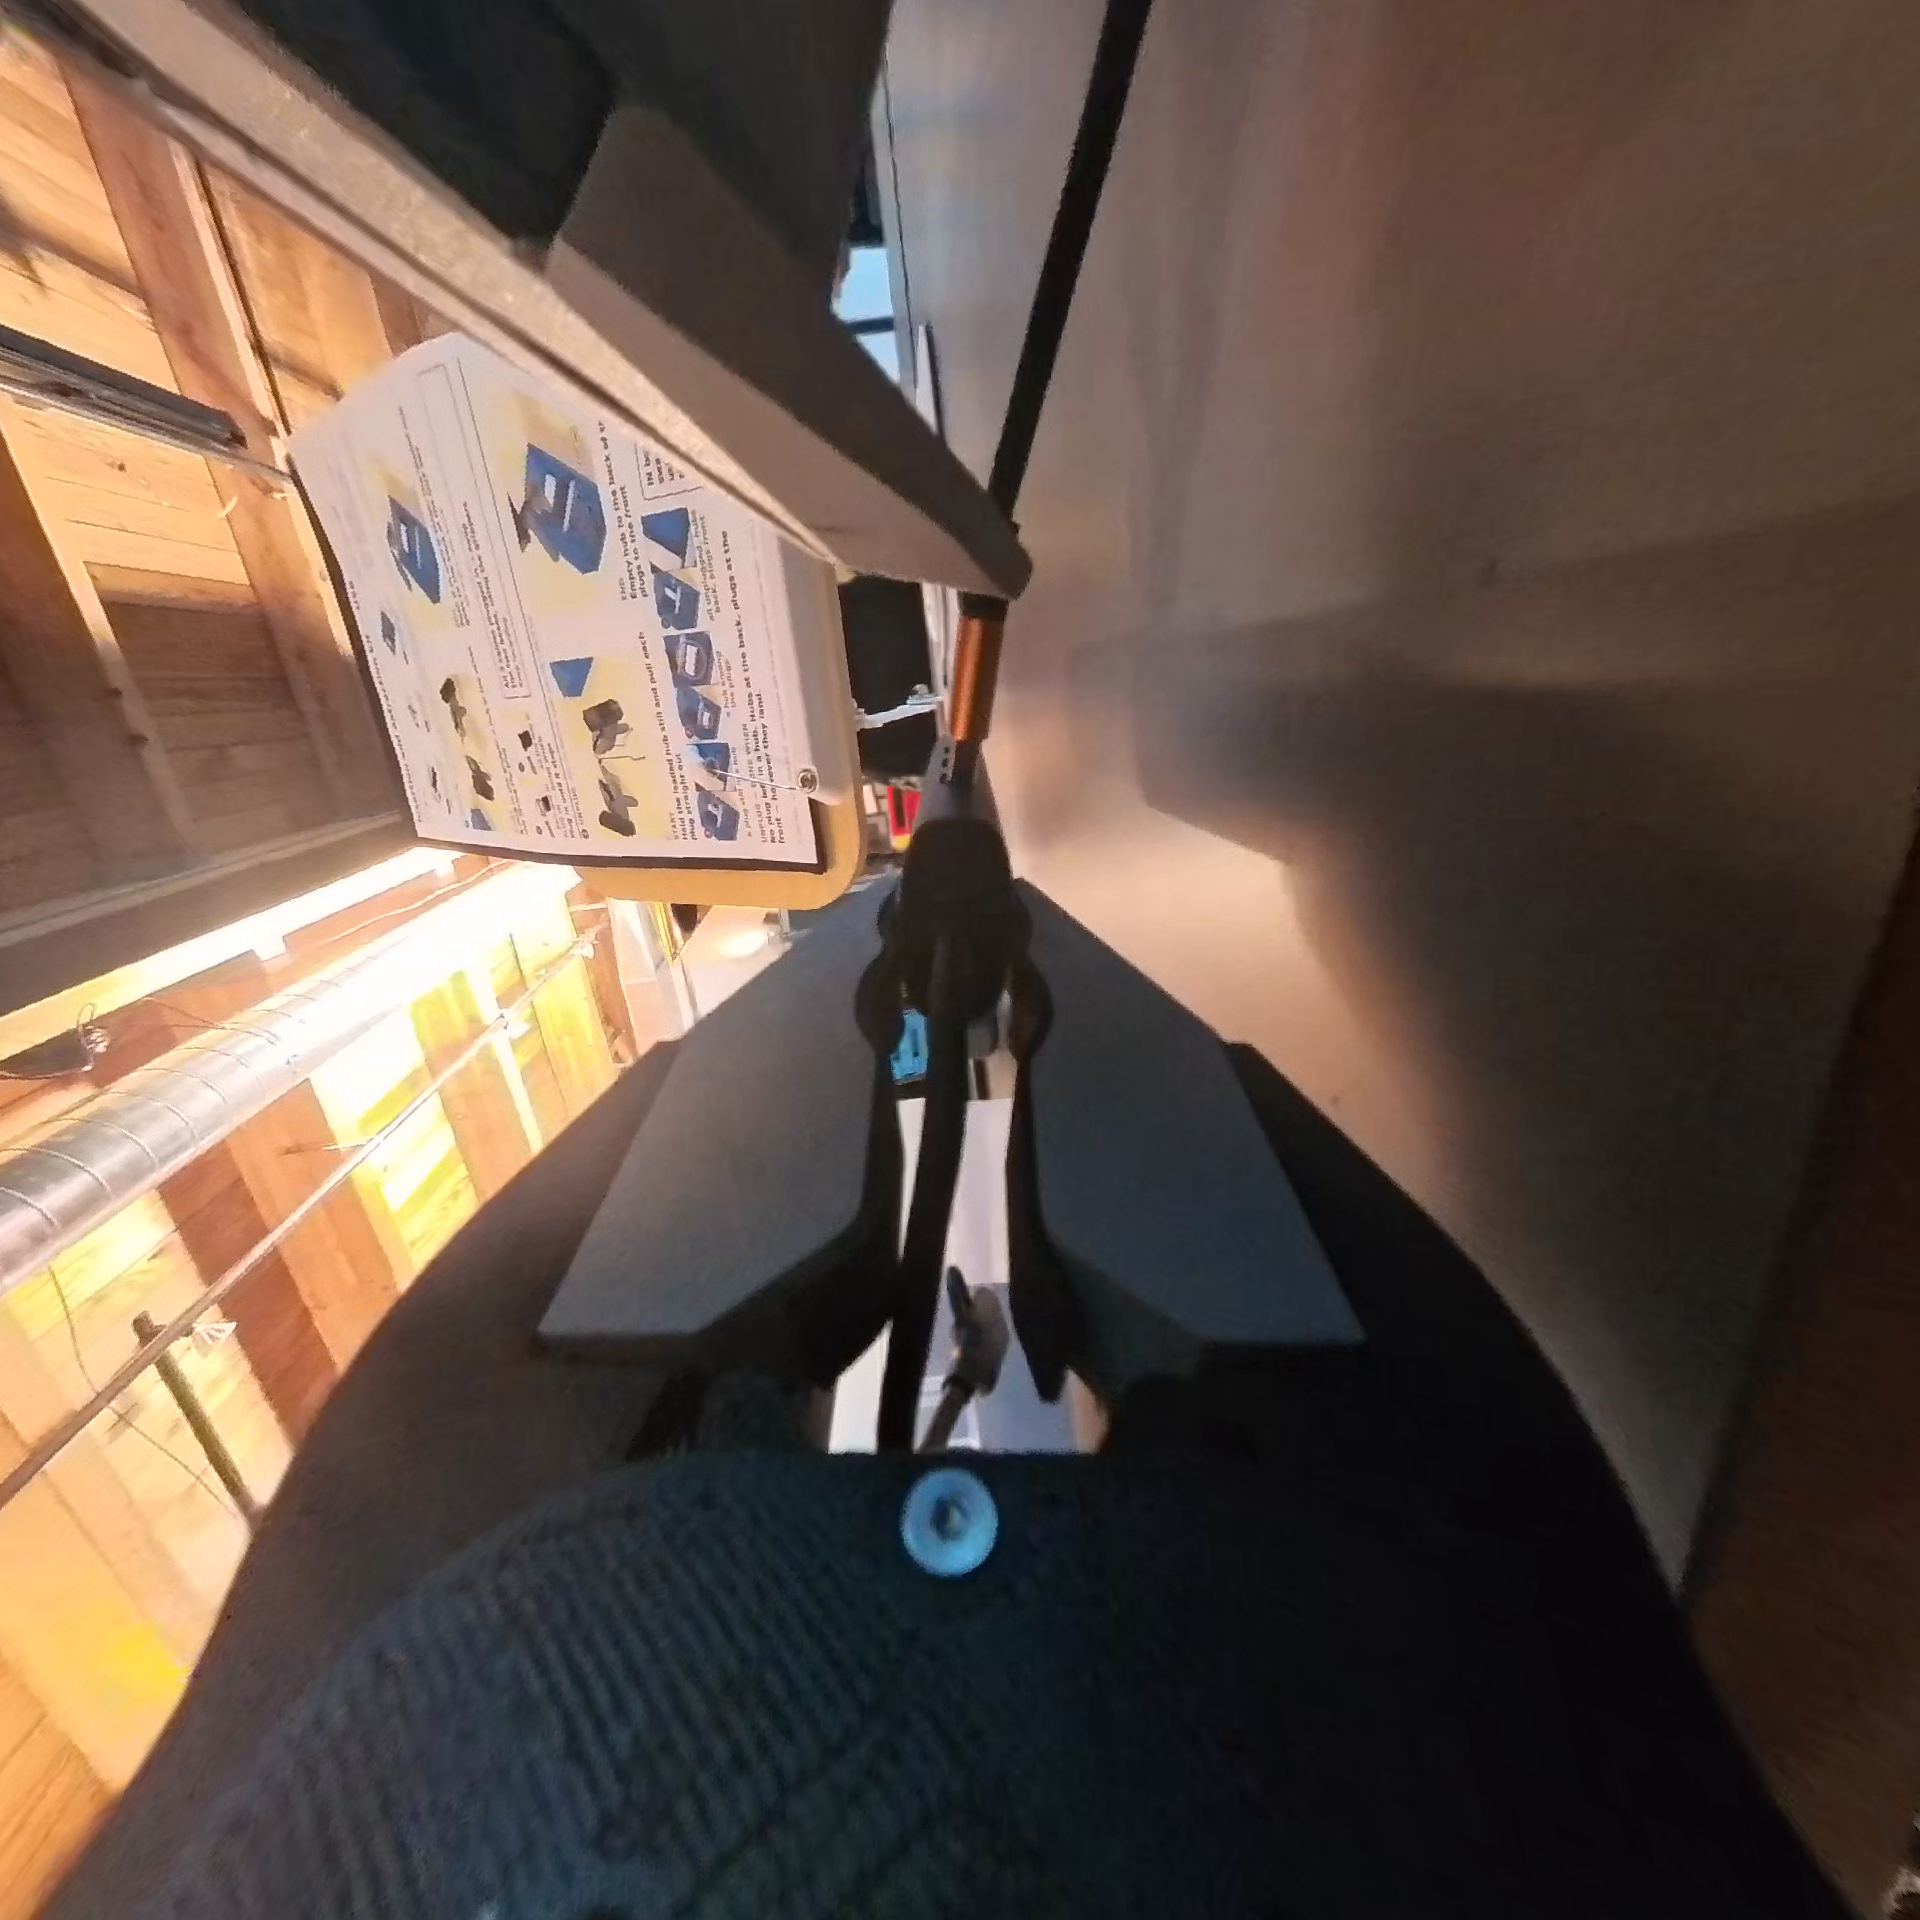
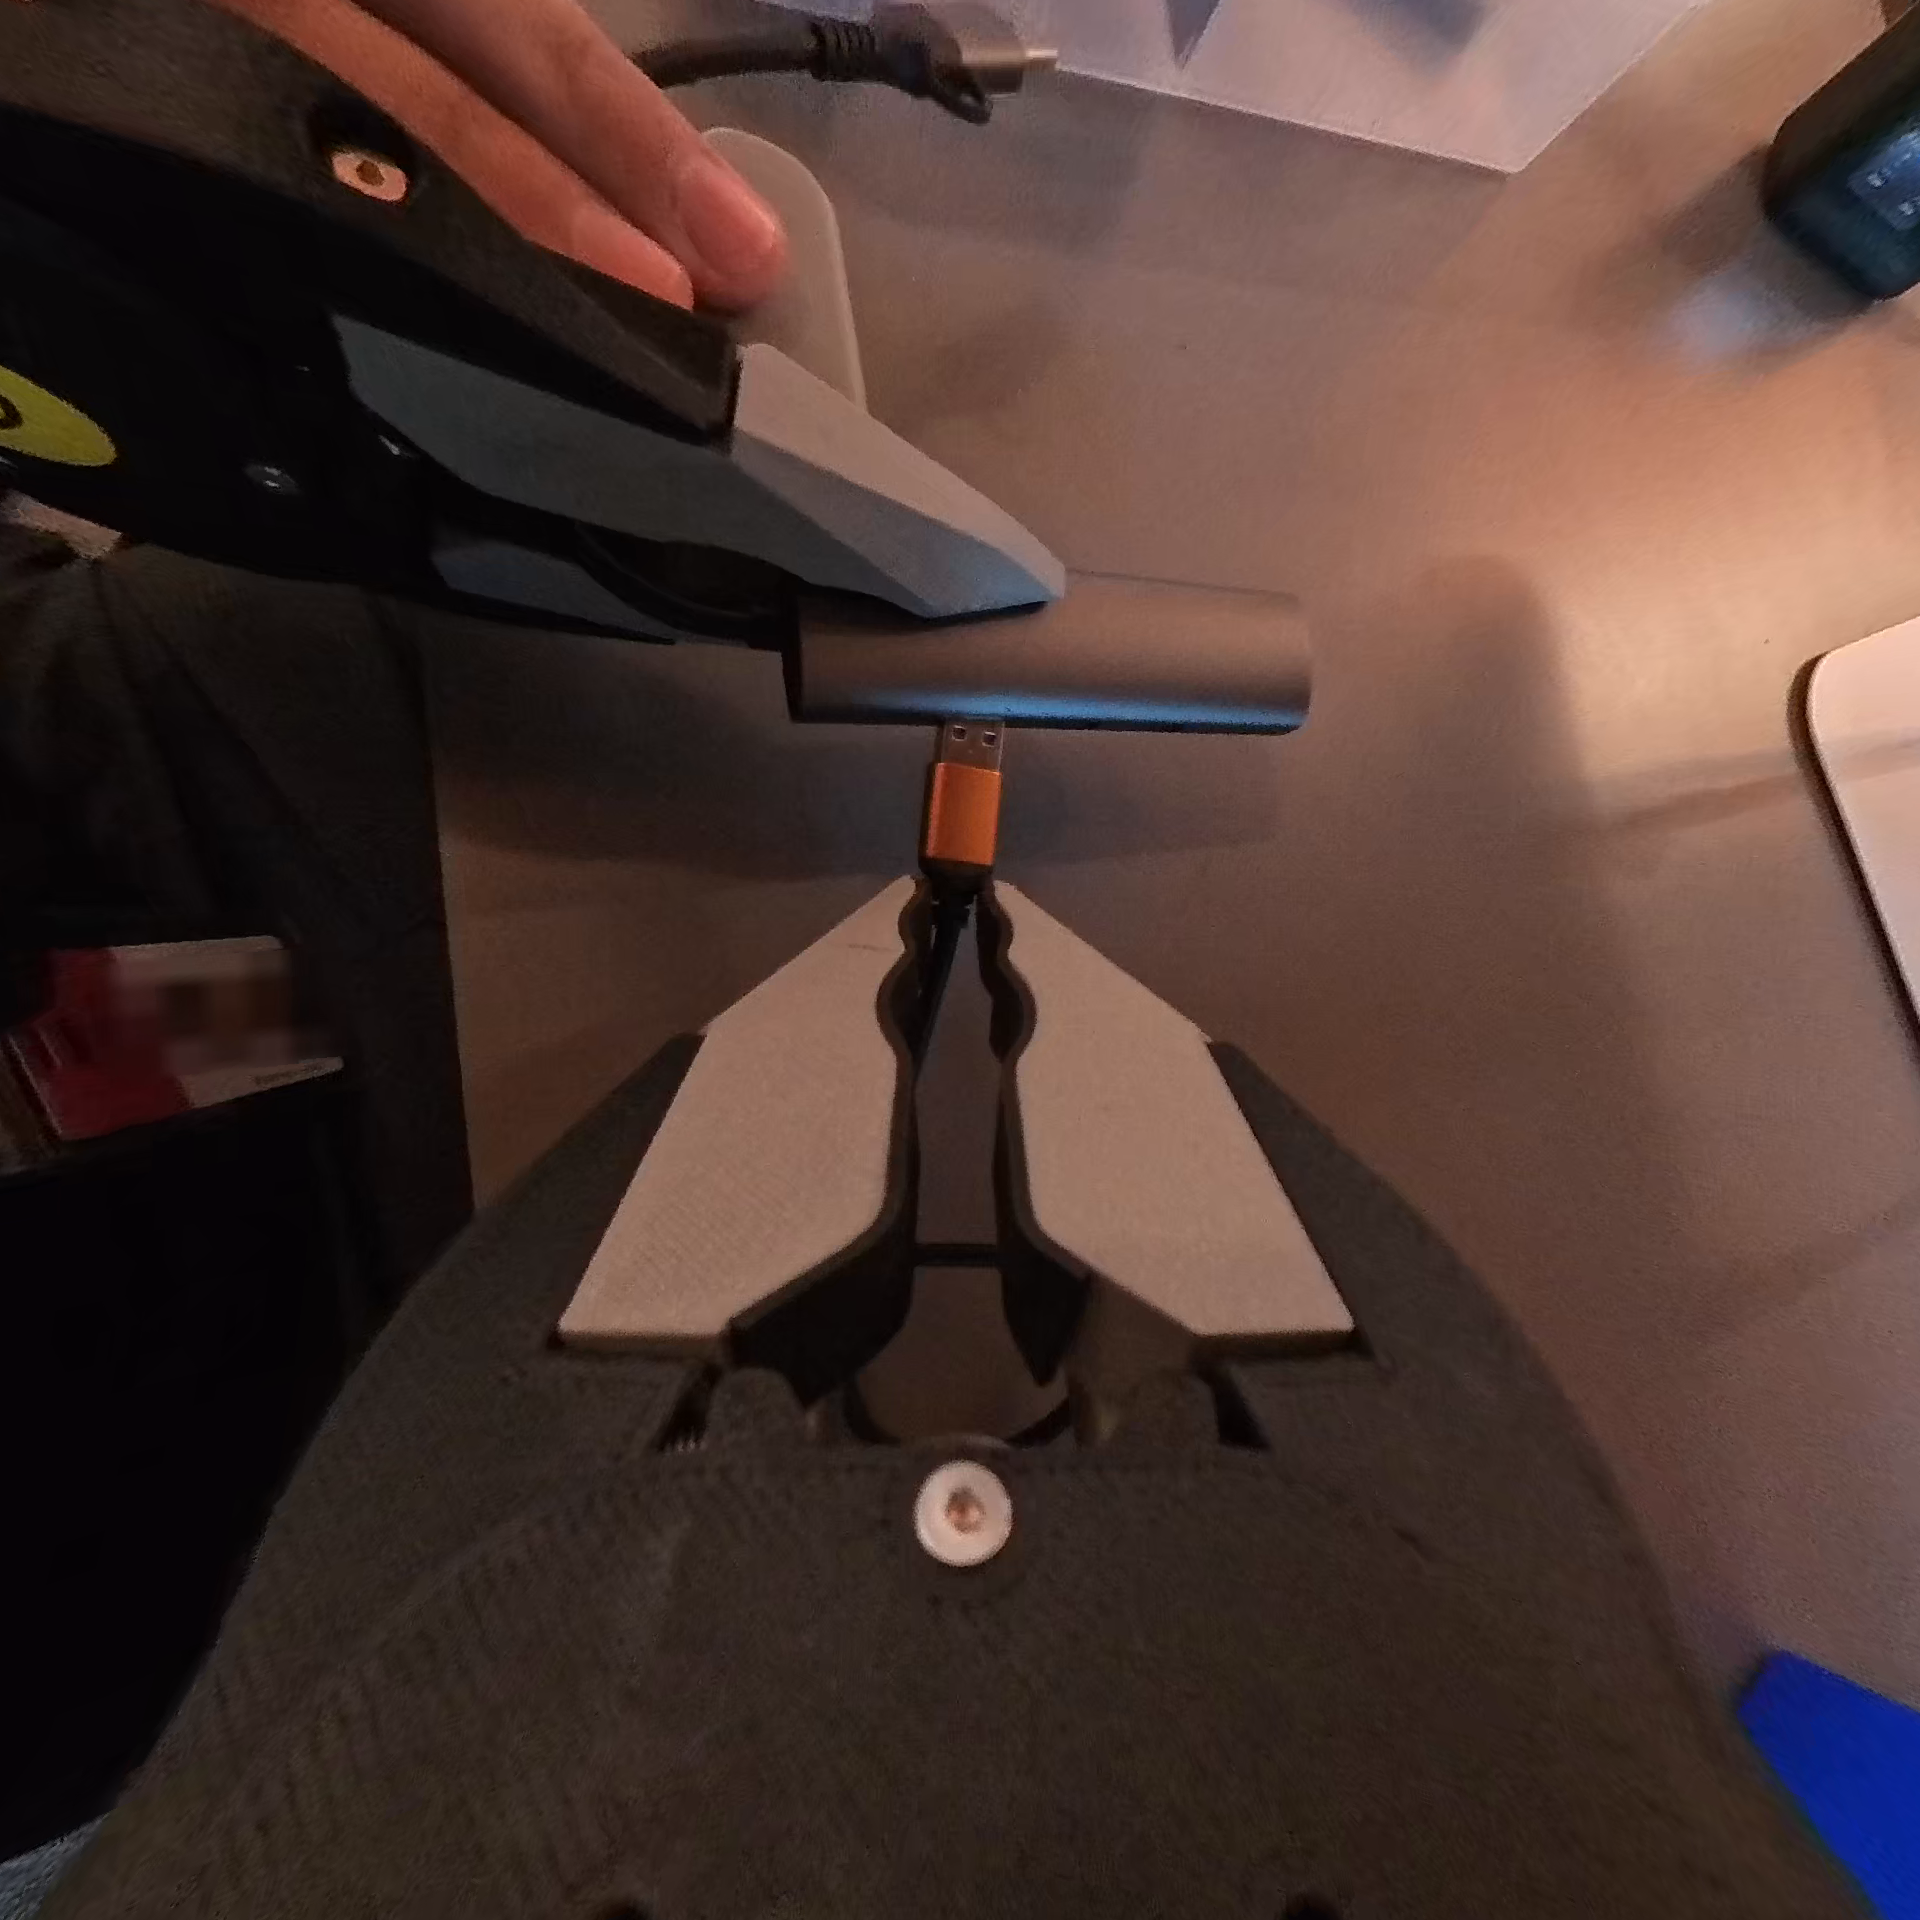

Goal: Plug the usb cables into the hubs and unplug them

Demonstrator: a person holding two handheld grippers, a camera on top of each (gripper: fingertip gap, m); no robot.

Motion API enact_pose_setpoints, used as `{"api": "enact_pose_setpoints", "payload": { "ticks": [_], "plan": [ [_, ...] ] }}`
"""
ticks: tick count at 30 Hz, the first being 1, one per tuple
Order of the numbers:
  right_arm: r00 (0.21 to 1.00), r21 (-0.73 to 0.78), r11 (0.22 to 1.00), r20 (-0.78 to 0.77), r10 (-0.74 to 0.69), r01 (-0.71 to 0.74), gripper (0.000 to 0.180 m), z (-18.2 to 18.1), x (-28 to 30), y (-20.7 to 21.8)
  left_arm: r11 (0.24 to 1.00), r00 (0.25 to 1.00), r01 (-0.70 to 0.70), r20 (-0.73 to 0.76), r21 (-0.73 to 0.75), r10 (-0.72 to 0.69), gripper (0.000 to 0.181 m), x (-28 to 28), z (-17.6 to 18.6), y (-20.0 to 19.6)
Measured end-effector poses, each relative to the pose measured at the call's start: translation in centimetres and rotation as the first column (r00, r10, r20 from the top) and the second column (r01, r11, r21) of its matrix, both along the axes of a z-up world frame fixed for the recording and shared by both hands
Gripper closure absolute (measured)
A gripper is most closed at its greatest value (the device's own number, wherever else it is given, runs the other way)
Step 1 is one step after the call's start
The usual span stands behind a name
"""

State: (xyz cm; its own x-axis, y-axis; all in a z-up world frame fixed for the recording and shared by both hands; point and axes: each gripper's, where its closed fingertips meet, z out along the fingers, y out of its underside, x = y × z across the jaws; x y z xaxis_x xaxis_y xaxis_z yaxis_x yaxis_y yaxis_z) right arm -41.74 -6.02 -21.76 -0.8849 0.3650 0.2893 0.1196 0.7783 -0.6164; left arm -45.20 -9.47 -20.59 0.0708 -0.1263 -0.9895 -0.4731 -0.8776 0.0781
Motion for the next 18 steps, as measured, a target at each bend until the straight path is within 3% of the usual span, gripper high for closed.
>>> {"api": "enact_pose_setpoints", "payload": {
  "ticks": [18],
  "plan": [
    [0.993, -0.1, 0.988, 0.034, 0.118, -0.114, 0.175, -0.1, 0.2, 0.1, 0.998, 0.993, 0.041, 0.107, 0.048, -0.046, 0.169, 0.4, -1.4, 0.2]
  ]
}}
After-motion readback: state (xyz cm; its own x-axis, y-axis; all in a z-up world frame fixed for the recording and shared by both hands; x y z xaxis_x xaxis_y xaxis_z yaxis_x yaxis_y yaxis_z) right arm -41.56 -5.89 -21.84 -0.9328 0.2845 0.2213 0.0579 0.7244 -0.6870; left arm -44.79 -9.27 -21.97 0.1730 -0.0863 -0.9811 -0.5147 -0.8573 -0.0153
